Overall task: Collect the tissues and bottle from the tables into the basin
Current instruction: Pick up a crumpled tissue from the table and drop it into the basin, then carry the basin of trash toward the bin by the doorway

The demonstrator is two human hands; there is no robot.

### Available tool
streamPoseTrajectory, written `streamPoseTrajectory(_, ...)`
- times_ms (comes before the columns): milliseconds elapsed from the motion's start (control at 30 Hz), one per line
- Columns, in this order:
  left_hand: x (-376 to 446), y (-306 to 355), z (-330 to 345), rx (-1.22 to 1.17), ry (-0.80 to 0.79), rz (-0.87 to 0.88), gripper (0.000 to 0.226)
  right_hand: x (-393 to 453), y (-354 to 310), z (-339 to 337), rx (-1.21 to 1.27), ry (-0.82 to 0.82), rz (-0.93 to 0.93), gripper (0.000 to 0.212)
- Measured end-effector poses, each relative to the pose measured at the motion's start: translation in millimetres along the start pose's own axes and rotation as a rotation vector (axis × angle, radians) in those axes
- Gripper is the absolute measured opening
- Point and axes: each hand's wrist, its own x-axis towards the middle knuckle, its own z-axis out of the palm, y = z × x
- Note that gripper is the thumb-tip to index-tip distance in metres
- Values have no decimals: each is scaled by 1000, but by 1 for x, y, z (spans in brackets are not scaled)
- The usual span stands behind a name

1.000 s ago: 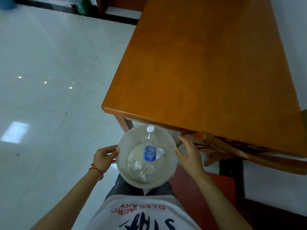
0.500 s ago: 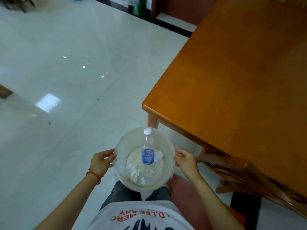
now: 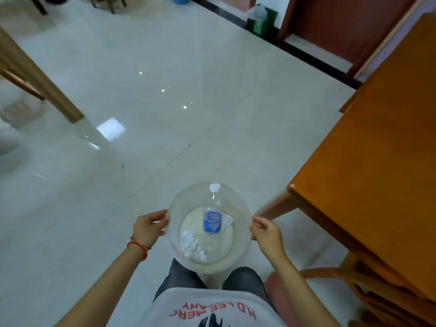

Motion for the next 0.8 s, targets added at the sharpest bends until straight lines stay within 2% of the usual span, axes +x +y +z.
streamPoseTrajectory(400, 88, 27, -40, -110, 100, -75, 31, 89, -89, 65, -78, -44, -67, 27)
streamPoseTrajectory(633, 174, 87, -31, -117, 104, -48, 30, 168, -154, 70, -44, -29, -116, 27)
streamPoseTrajectory(800, 234, 141, -13, -106, 45, -16, 30, 212, -189, 56, 29, 29, -104, 27)
